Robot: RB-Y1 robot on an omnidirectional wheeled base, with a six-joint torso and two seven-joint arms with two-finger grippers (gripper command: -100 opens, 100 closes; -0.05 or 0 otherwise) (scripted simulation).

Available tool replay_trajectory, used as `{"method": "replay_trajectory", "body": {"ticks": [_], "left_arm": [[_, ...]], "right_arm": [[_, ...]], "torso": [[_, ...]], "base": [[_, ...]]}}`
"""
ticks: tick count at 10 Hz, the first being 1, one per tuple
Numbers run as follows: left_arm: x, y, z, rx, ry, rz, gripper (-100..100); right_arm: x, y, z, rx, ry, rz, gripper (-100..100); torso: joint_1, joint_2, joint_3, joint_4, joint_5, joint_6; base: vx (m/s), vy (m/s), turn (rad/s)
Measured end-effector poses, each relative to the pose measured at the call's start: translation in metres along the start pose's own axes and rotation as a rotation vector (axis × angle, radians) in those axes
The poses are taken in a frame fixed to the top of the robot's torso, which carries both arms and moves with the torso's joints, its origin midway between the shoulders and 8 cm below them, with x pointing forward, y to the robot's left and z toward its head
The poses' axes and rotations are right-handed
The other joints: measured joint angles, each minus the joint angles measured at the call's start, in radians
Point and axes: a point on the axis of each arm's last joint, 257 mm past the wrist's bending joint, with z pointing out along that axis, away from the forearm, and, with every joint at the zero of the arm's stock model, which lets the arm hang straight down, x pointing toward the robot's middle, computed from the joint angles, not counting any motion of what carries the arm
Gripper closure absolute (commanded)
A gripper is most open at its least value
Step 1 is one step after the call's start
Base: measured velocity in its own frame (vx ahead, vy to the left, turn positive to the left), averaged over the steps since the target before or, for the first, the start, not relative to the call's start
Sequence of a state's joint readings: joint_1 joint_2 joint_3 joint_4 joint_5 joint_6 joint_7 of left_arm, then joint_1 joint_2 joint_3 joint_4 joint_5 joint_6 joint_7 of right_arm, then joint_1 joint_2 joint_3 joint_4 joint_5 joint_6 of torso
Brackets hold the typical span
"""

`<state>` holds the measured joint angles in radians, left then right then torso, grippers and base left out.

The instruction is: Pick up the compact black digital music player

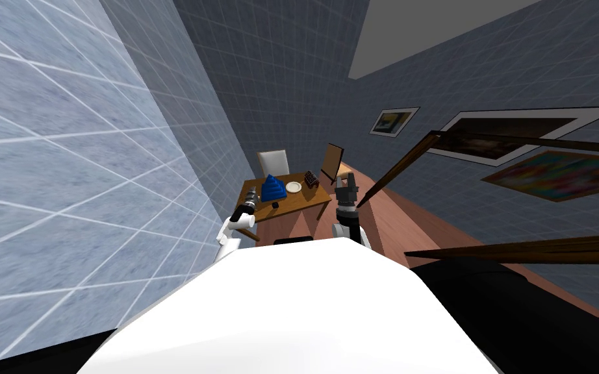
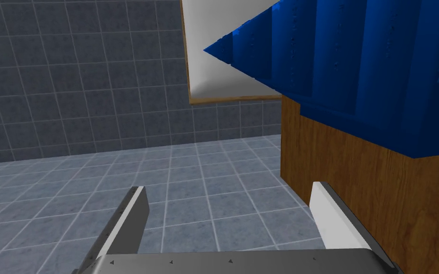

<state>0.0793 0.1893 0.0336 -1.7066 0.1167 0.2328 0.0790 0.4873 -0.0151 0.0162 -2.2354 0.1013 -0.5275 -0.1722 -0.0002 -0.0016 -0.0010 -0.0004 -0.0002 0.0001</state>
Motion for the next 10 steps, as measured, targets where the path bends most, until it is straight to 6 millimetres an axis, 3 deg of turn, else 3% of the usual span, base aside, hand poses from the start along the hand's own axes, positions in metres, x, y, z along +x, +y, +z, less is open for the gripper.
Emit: {"method": "replay_trajectory", "body": {"ticks": [10], "left_arm": [[0.002, 0.089, 0.034, -0.331, -0.009, -0.026, -100]], "right_arm": [[0.0, 0.0, 0.0, 0.0, 0.0, 0.0, 0]], "torso": [[-0.001, -0.001, 0.0, 0.0, 0.0, 0.0]], "base": [[0.023, -0.026, 0.038]]}}
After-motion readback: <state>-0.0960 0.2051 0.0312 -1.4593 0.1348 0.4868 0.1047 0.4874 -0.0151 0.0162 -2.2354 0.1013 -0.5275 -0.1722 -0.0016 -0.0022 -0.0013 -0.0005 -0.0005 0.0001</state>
